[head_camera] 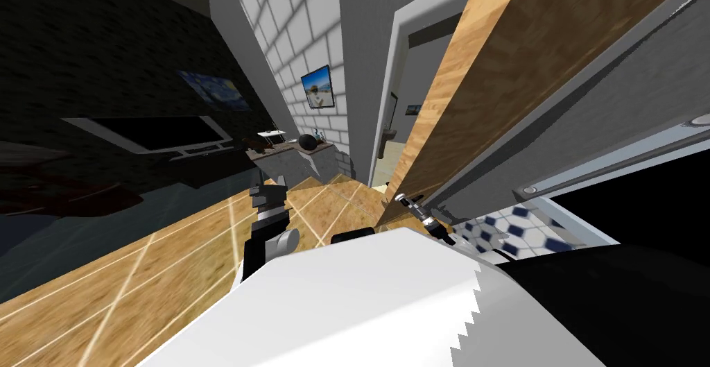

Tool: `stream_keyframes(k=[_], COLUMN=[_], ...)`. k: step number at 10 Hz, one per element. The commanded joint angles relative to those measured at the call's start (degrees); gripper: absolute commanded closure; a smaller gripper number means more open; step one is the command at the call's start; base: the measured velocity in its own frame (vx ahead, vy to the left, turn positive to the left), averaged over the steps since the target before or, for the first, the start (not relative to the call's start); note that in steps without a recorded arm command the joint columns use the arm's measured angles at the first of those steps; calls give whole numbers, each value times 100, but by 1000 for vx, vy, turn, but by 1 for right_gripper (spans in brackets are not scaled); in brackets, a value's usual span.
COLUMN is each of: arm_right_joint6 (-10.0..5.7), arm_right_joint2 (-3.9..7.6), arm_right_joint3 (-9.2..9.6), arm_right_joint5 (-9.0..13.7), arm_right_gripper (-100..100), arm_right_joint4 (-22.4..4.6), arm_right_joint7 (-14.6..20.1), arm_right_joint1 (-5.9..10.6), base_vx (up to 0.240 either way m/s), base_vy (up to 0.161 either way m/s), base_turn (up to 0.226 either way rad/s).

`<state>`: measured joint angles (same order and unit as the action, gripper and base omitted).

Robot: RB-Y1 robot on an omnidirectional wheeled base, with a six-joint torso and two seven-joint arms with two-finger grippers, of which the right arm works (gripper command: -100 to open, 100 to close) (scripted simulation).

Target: Pull the door open

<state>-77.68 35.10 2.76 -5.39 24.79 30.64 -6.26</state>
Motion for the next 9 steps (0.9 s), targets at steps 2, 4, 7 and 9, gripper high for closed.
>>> stream_keyframes(k=[2, 4, 7, 9], arm_right_joint6=[-148, -191, -328, -383], arm_right_joint2=[26, 36, 68, 81], arm_right_joint3=[1, 0, -6, -8], arm_right_joint5=[-7, -8, -9, -10], arm_right_gripper=[100, 100, 100, 100], arm_right_joint4=[-173, -219, -368, -428], arm_right_joint7=[-6, -4, 1, 3], arm_right_joint1=[39, 48, 77, 88], base_vx=[-203, -188, -190, -185], base_vy=[-117, -59, -87, -63], base_turn=[197, 112, 185, 115])
